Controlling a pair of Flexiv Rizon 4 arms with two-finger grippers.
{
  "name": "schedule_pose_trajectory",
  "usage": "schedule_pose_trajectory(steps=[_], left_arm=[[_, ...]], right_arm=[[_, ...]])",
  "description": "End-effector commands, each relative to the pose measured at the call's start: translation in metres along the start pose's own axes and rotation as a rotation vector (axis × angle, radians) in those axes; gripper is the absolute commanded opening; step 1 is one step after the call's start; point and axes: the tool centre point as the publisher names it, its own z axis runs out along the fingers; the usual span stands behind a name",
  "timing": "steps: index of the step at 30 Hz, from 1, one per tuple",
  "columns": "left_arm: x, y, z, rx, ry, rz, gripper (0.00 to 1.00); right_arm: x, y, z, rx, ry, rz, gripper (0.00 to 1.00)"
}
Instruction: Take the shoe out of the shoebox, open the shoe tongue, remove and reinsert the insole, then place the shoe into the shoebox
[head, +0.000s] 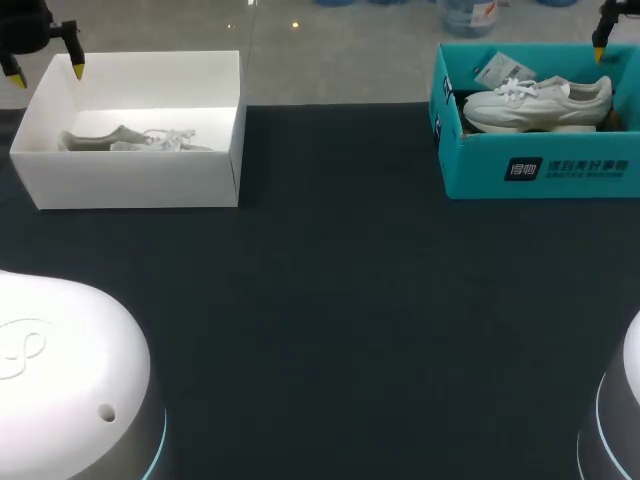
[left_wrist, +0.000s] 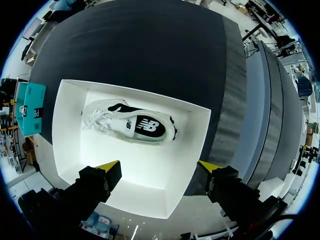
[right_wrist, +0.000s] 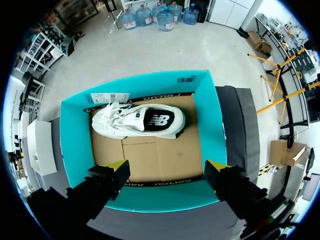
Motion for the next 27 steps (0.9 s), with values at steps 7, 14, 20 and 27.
schedule_pose_trajectory(steps=[7, 14, 20, 27], left_arm=[[0.0, 0.0, 0.0, 0.0, 0.001, 0.001, 1.0], [0.0, 0.0, 0.0, 0.0, 0.001, 0.001, 1.0], [0.0, 0.0, 0.0, 0.0, 0.001, 0.001, 1.0], [0.0, 0.0, 0.0, 0.0, 0.001, 0.001, 1.0]], right_arm=[[0.002, 0.024, 0.028, 0.005, -0.077, 0.081, 1.0], [0.0, 0.036, 0.064, 0.014, -0.082, 0.157, 1.0], [-0.01, 0.038, 0.09, 0.068, -0.051, 0.204, 1.0], [-0.022, 0.04, 0.113, 0.125, -0.078, 0.192, 1.0]])
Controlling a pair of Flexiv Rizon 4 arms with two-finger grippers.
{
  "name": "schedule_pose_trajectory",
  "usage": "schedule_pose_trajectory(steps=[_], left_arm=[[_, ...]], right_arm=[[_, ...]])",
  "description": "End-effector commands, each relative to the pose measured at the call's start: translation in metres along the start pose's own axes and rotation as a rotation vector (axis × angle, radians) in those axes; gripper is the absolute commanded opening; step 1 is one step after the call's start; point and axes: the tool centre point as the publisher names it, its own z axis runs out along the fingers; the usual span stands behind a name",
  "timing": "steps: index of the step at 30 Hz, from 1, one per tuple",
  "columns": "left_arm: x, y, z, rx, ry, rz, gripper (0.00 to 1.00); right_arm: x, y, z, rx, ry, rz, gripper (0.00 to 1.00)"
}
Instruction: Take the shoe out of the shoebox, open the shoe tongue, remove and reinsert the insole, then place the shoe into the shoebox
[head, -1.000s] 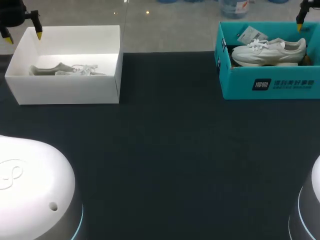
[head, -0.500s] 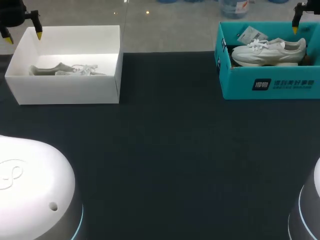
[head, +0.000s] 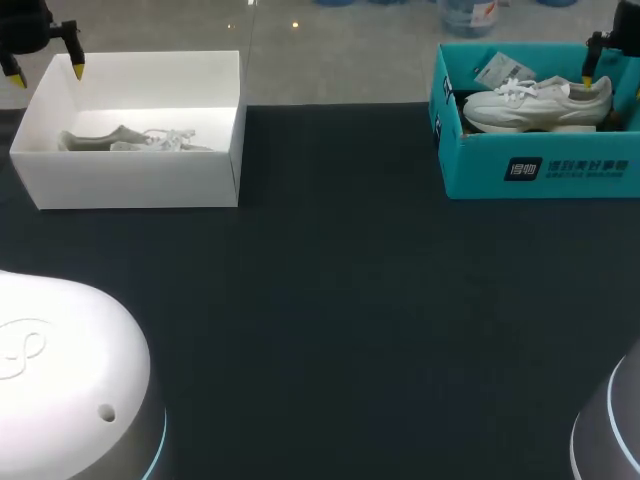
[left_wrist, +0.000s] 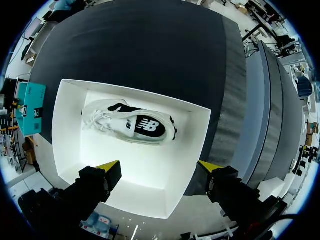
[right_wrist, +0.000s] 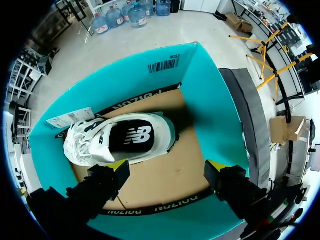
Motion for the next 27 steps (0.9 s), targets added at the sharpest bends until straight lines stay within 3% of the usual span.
schedule_pose_trajectory(steps=[1, 5, 17, 27], left_arm=[[0.0, 0.0, 0.0, 0.0, 0.001, 0.001, 1.0], [0.0, 0.0, 0.0, 0.0, 0.001, 0.001, 1.0], [0.0, 0.0, 0.0, 0.0, 0.001, 0.001, 1.0], [0.0, 0.0, 0.0, 0.0, 0.001, 0.001, 1.0]], right_arm=[[0.002, 0.018, 0.019, 0.088, -0.022, -0.017, 1.0], [-0.001, 0.021, 0.031, 0.119, -0.027, -0.014, 1.0], [0.004, 0.032, 0.038, 0.075, -0.013, 0.02, 1.0], [0.006, 0.03, 0.058, 0.108, -0.018, 0.017, 1.0]])
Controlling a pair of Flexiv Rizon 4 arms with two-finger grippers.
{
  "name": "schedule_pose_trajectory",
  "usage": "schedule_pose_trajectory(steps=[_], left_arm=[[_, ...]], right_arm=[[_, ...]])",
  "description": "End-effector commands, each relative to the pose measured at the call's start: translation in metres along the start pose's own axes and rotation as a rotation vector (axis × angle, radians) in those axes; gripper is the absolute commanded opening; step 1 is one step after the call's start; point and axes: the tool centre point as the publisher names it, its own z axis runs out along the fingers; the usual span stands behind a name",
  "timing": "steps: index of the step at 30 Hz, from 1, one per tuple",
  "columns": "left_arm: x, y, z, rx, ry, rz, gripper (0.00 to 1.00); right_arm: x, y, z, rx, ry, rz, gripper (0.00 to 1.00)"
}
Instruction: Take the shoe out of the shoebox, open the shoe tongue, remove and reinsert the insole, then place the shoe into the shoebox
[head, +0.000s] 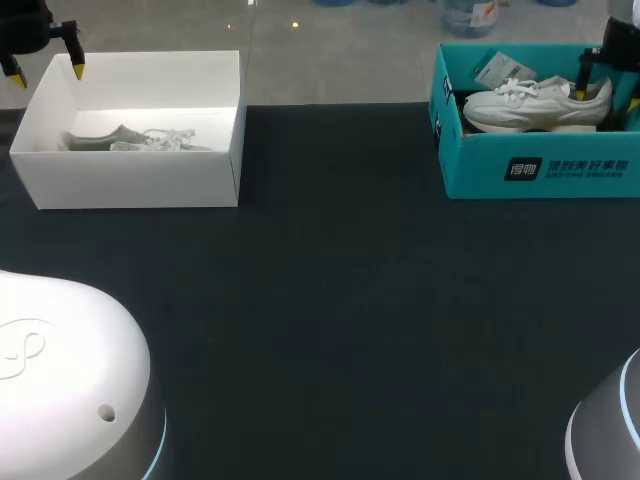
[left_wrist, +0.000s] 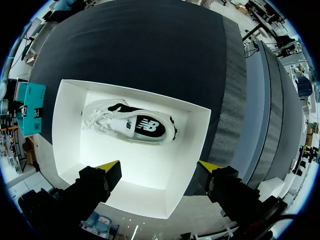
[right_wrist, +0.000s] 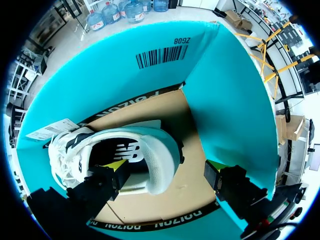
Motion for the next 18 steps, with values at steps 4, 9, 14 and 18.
schedule_pose_trajectory(steps=[4, 9, 14, 18], left_arm=[[0.0, 0.0, 0.0, 0.0, 0.001, 0.001, 1.0], [0.0, 0.0, 0.0, 0.0, 0.001, 0.001, 1.0], [0.0, 0.0, 0.0, 0.0, 0.001, 0.001, 1.0], [0.0, 0.0, 0.0, 0.0, 0.001, 0.001, 1.0]], right_arm=[[0.002, 0.012, 0.019, 0.092, -0.004, -0.017, 1.0], [-0.001, 0.016, 0.026, 0.112, -0.013, -0.032, 0.73], [0.0, 0.014, 0.03, 0.136, -0.029, -0.056, 0.44], [-0.002, 0.009, 0.035, 0.153, -0.041, -0.051, 0.21]])
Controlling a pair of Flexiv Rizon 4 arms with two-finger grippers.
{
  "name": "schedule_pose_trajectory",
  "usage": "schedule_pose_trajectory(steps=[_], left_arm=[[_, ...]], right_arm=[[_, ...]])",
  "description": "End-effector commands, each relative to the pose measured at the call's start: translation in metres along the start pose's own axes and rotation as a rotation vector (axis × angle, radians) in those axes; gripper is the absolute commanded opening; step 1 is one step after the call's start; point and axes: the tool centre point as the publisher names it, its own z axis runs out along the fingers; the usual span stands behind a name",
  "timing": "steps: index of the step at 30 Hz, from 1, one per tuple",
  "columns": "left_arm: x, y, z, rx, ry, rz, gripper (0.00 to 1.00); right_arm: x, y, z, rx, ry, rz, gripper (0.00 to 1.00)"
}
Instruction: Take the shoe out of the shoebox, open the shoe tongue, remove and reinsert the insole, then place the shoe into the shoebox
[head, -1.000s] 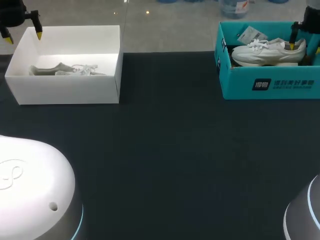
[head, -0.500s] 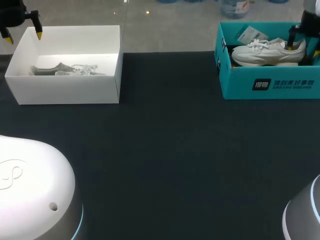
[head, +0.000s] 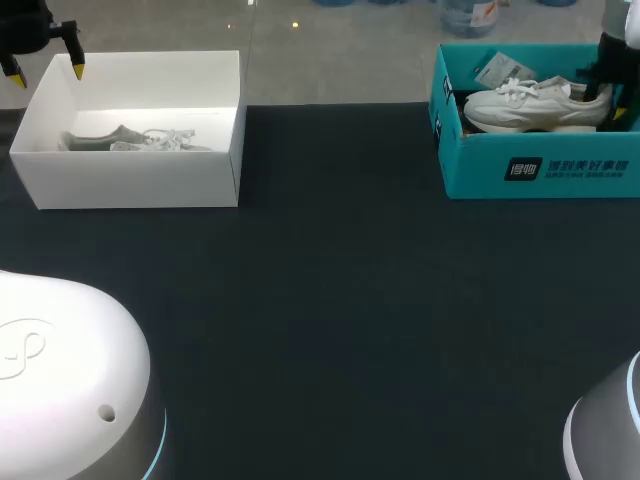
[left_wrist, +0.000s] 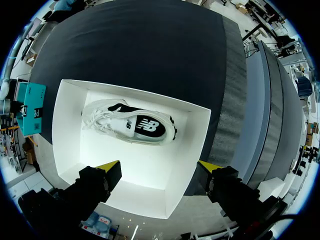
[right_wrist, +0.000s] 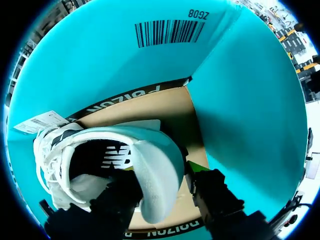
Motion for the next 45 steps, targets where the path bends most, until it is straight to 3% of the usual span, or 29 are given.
schedule_pose_trajectory(steps=[1, 2, 11, 14, 23, 37, 45], left_arm=[[0.0, 0.0, 0.0, 0.0, 0.001, 0.001, 1.0], [0.0, 0.0, 0.0, 0.0, 0.001, 0.001, 1.0], [0.0, 0.0, 0.0, 0.0, 0.001, 0.001, 1.0], [0.0, 0.0, 0.0, 0.0, 0.001, 0.001, 1.0], [0.0, 0.0, 0.0, 0.0, 0.001, 0.001, 1.0], [0.0, 0.0, 0.0, 0.0, 0.001, 0.001, 1.0], [0.0, 0.0, 0.0, 0.0, 0.001, 0.001, 1.0]], right_arm=[[0.002, 0.007, 0.008, 0.182, -0.013, 0.009, 0.06], [0.001, 0.006, 0.009, 0.185, -0.014, 0.009, 0.0], [-0.006, 0.002, 0.0, 0.212, -0.008, 0.076, 0.0], [-0.007, 0.0, -0.013, 0.219, 0.009, 0.109, 0.0], [-0.013, -0.007, -0.067, 0.186, 0.008, 0.08, 0.0], [-0.013, -0.016, -0.164, 0.045, -0.057, 0.032, 0.0], [-0.01, -0.019, -0.208, -0.018, -0.07, 0.018, 0.0]])
